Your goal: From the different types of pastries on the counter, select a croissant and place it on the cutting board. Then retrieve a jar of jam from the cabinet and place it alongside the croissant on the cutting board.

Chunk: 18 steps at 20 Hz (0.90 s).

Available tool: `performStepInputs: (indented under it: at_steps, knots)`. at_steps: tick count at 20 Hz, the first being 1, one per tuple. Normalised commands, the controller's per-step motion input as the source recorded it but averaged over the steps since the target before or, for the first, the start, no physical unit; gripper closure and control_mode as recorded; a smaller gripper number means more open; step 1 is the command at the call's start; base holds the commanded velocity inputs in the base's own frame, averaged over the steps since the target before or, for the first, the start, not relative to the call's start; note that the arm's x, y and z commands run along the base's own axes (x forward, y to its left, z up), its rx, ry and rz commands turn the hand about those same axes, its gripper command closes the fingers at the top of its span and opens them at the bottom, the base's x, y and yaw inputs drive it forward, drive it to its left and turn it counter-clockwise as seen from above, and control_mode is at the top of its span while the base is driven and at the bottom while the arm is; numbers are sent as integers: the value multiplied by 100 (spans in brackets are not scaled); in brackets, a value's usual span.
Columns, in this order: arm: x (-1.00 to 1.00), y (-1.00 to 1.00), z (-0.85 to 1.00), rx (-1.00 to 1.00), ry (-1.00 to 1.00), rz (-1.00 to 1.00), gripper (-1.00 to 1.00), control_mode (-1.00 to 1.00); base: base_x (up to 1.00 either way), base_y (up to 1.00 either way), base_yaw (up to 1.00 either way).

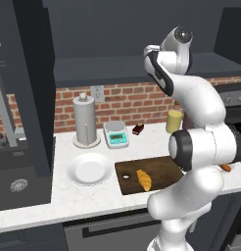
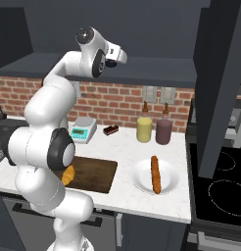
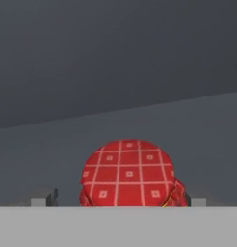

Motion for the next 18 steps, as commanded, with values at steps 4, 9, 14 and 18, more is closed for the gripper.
performStepInputs:
  at_steps: [4,9,14,18]
  knots:
    - [17,0,-25,1,0,0,100,-100,0,0,0]
    - [7,2,-18,1,3,0,100,-100,0,0,0]
    - [-1,0,-4,0,-2,8,100,-100,0,0,0]
    - [-13,0,10,0,-8,16,100,-100,0,0,0]
